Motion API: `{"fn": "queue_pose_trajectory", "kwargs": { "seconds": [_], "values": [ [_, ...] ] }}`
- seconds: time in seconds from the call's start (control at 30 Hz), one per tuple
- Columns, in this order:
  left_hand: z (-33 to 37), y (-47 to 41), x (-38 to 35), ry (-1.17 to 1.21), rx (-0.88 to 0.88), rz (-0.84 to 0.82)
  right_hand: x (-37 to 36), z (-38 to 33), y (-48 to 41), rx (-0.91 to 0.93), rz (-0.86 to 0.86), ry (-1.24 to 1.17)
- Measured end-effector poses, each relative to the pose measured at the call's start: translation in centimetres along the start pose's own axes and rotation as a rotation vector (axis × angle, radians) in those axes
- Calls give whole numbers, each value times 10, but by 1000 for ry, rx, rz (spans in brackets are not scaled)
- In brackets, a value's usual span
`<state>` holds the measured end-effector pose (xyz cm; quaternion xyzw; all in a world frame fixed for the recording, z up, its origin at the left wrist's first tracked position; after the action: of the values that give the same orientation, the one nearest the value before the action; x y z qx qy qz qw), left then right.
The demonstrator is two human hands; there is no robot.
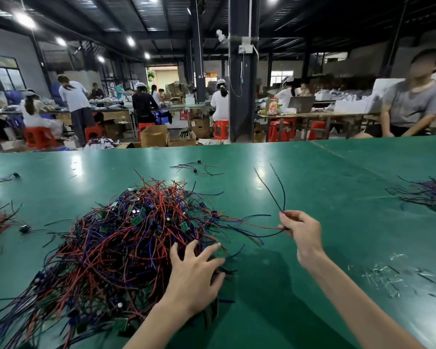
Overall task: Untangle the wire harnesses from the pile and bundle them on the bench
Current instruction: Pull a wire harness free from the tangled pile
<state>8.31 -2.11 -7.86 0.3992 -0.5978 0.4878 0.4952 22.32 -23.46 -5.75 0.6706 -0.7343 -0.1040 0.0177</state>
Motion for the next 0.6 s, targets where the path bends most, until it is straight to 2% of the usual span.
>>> {"fn": "queue_pose_trajectory", "kwargs": {
  "seconds": [0.1, 0.23, 0.3, 0.43, 0.47, 0.6],
  "values": [
    [-1, -1, 2, -19, 25, -8, -22, 8, 11, -164, -256, -277],
    [-2, 2, 6, -30, 54, 16, -28, 9, 15, -298, -386, -526],
    [2, 5, 12, -15, 61, 88, -34, 7, 22, -300, -461, -449],
    [7, 9, 39, 8, 15, 480, -59, 14, 45, -245, -594, -168],
    [8, 10, 44, 2, -15, 537, -64, 16, 50, -209, -617, -118],
    [13, 11, 55, -98, -159, 560, -77, 21, 67, -121, -695, -27]
  ]
}}
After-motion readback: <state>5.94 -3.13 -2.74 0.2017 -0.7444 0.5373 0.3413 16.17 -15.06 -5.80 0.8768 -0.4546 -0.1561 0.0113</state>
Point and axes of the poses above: each hand's wrist, its own y-axis away from the middle knuckle, its own x-axis out of the back of the hand, z = x × y, the point moved 7 cm from there along -y, towards the middle knuckle, and after that the axes turned 14 degrees about -x, right-handed, at the moved point
